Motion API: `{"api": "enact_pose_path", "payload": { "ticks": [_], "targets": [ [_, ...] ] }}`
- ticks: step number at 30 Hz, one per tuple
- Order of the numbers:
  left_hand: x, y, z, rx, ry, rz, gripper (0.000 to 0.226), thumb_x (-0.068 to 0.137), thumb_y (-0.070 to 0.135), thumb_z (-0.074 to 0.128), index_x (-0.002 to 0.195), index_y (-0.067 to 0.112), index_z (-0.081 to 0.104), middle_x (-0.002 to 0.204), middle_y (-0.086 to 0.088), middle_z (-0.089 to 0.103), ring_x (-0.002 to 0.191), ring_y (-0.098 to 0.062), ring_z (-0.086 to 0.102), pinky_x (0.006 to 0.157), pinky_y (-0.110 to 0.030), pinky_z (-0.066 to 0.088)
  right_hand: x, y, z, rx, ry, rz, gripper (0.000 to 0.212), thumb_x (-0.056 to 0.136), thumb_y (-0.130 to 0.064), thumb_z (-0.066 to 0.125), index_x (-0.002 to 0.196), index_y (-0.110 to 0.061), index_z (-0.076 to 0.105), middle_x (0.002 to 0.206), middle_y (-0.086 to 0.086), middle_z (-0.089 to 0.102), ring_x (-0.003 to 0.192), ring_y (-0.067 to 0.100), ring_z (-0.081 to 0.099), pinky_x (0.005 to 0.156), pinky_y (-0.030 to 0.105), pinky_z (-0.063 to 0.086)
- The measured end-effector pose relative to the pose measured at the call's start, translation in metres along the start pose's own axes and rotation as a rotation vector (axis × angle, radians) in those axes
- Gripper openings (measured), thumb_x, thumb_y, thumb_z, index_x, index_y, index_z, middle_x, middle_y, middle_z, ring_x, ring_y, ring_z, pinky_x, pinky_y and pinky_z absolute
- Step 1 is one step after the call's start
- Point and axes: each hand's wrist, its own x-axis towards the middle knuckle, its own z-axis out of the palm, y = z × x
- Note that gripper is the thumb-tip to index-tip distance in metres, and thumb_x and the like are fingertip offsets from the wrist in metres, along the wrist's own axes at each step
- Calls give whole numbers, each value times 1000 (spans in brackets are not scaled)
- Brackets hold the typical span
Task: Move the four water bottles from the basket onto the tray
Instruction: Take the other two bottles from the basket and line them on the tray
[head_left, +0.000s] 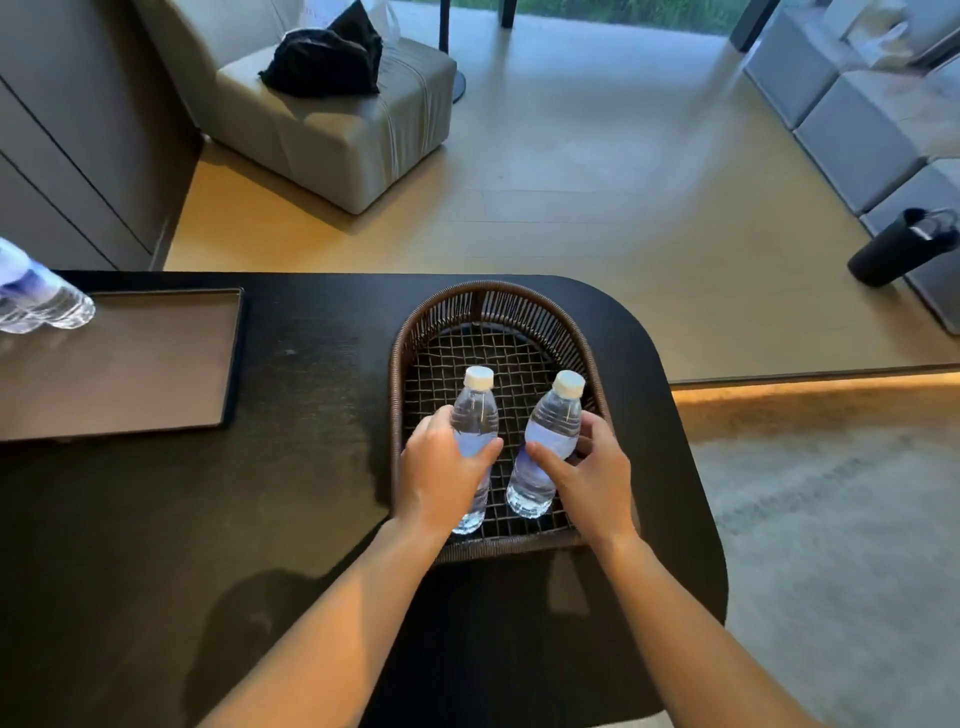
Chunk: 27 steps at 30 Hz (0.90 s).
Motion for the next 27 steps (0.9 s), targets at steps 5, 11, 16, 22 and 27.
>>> {"api": "enact_pose_path", "payload": {
  "ticks": [5, 11, 16, 22, 27],
  "targets": [
    [-44, 22, -44, -112, 137, 156, 53, 79, 38, 85, 124, 19, 64, 115, 3, 70, 101, -5, 63, 82, -8, 51, -38, -30, -12, 5, 109, -160, 60, 81, -28, 87, 132, -17, 58, 130, 1, 68, 112, 9, 67, 86, 10, 52],
    [-82, 33, -112, -84, 238, 213, 60, 77, 32, 86, 129, 15, 63, 122, -3, 71, 105, -4, 60, 82, -7, 44, -76, -77, -4, 49, 67, -265, 63, 81, -26, 87, 135, -18, 56, 134, 2, 67, 116, 11, 66, 96, 23, 55],
    [-91, 8, -167, -98, 255, 166, 59, 78, 37, 85, 130, 22, 61, 120, 3, 71, 109, -13, 67, 90, -39, 60, -94, -114, 29, 98, -32, -335, 63, 79, -19, 89, 133, -17, 58, 119, -10, 66, 106, -15, 62, 85, 6, 51],
    [-79, -27, -233, -136, 325, 122, 56, 78, 31, 86, 128, 23, 62, 117, 6, 71, 105, -11, 66, 91, -33, 57, -95, -160, 97, 156, -142, -384, 61, 79, -14, 89, 132, -15, 59, 120, -6, 69, 110, -8, 65, 88, 10, 53],
    [-35, -74, -286, -146, 364, 77, 59, 77, 30, 87, 129, 22, 61, 119, 3, 72, 107, -14, 68, 93, -38, 58, -77, -196, 173, 117, -178, -396, 58, 80, -18, 89, 129, -22, 58, 124, -3, 67, 113, 7, 66, 93, 17, 55]
  ]
}}
